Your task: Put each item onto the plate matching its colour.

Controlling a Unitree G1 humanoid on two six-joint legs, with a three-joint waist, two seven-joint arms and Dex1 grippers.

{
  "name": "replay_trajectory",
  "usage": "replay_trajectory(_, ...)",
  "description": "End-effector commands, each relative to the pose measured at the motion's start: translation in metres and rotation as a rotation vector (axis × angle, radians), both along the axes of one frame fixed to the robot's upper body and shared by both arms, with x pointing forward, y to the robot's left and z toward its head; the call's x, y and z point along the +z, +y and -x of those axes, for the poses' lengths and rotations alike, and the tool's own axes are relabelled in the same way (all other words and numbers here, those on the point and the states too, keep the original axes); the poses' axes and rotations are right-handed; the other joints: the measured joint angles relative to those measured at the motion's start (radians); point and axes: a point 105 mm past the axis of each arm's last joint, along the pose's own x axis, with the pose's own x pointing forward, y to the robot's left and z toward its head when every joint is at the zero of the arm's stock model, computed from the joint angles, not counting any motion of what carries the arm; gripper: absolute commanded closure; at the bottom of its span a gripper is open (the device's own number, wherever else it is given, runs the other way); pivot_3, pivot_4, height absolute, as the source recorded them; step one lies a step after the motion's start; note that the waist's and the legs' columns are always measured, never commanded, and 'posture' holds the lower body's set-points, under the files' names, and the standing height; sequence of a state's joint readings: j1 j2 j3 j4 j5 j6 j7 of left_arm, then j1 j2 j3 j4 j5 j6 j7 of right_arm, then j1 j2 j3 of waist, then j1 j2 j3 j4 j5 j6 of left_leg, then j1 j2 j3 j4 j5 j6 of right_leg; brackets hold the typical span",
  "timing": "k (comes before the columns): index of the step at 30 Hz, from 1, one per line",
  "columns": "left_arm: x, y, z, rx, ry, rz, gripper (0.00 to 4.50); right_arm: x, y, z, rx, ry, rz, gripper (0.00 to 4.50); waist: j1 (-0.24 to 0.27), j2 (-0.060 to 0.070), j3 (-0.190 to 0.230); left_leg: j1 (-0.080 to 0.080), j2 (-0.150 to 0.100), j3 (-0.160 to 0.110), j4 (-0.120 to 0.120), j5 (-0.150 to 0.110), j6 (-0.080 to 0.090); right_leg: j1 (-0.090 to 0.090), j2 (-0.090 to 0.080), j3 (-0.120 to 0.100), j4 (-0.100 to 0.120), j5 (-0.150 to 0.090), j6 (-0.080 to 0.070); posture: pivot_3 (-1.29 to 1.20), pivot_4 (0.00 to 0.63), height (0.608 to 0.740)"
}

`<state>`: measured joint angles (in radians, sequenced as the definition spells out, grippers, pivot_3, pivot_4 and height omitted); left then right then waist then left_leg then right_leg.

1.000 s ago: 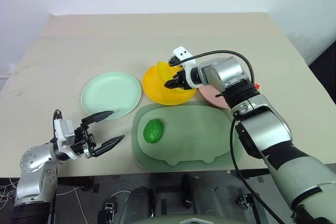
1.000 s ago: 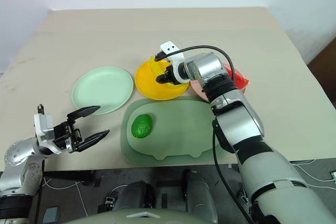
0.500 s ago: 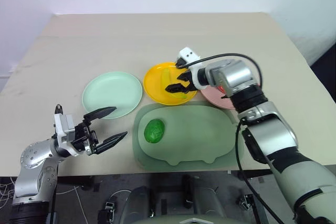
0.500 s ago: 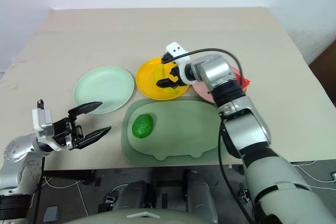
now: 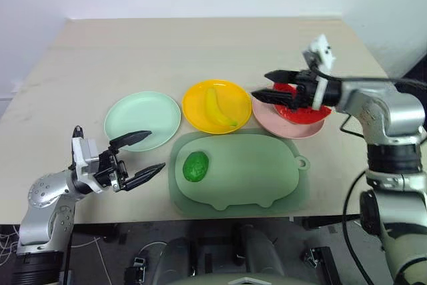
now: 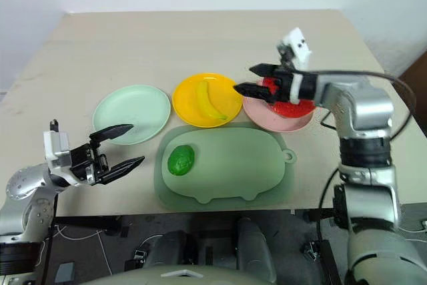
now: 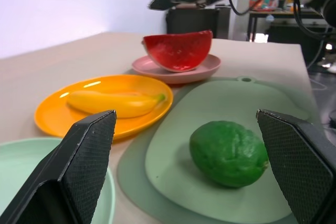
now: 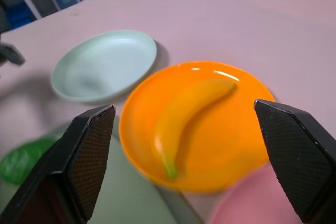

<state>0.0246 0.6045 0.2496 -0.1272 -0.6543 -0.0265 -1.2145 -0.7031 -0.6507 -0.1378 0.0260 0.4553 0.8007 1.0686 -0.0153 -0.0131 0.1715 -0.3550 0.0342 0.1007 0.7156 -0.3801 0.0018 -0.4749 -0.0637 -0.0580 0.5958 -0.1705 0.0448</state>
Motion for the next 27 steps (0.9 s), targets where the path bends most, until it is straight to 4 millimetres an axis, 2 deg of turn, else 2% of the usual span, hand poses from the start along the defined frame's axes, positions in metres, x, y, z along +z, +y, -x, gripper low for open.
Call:
replay_trajectory(1,0.010,-0.002,0.002,-0.014,-0.038,-0.018,0.00,0.021,-0.016,0.019,0.052,-0.135,-0.017,0.03,0.000,0.000,0.000,0.000,0.000,0.000,0.000,0.000,0.000,0.000,0.000,0.000,0.000,0.000,0.000,0.00,0.150,0.736)
replay_trajectory(6,0.010,-0.005,0.000,-0.029,-0.031,-0.029,0.00,-0.004,-0.050,0.048,0.132,-0.147,0.096,0.03,0.006,0.000,0.000,0.001,0.000,-0.001,0.000,0.000,0.000,0.001,0.001,0.000,0.000,0.000,0.000,0.00,0.150,0.736)
replay_trajectory(9,0.010,-0.008,0.000,-0.042,-0.031,-0.029,0.00,-0.010,-0.068,0.062,0.174,-0.168,0.108,0.03,0.006,0.000,0.000,0.001,0.000,0.000,0.000,0.000,0.000,0.002,0.000,0.001,-0.001,0.000,0.000,0.00,0.150,0.736)
replay_trajectory(13,0.007,-0.018,0.002,-0.078,-0.034,-0.048,0.00,-0.022,-0.087,0.067,0.164,-0.185,0.142,0.03,0.003,0.000,0.000,0.003,0.000,0.000,0.001,0.000,0.000,0.002,0.001,0.002,0.000,0.000,0.000,0.00,0.150,0.736)
replay_trajectory(19,0.006,-0.038,0.003,-0.167,-0.007,-0.074,0.00,-0.038,-0.100,0.080,0.167,-0.222,0.187,0.03,0.007,0.000,0.000,0.005,0.000,0.000,0.001,0.000,0.000,0.004,0.001,0.002,0.000,0.000,0.000,0.00,0.150,0.736)
replay_trajectory(24,0.003,-0.044,0.001,-0.228,0.021,-0.117,0.00,-0.047,-0.110,0.083,0.138,-0.251,0.218,0.03,0.006,0.000,0.000,0.009,0.000,0.000,0.000,0.000,0.000,0.008,0.001,0.002,-0.001,0.000,0.000,0.00,0.150,0.736)
replay_trajectory(27,-0.003,-0.047,-0.002,-0.241,0.050,-0.164,0.00,-0.051,-0.110,0.083,0.131,-0.256,0.228,0.03,0.006,0.000,0.000,0.013,0.000,0.000,0.000,0.000,0.000,0.011,0.001,0.002,-0.001,-0.001,-0.001,0.00,0.150,0.736)
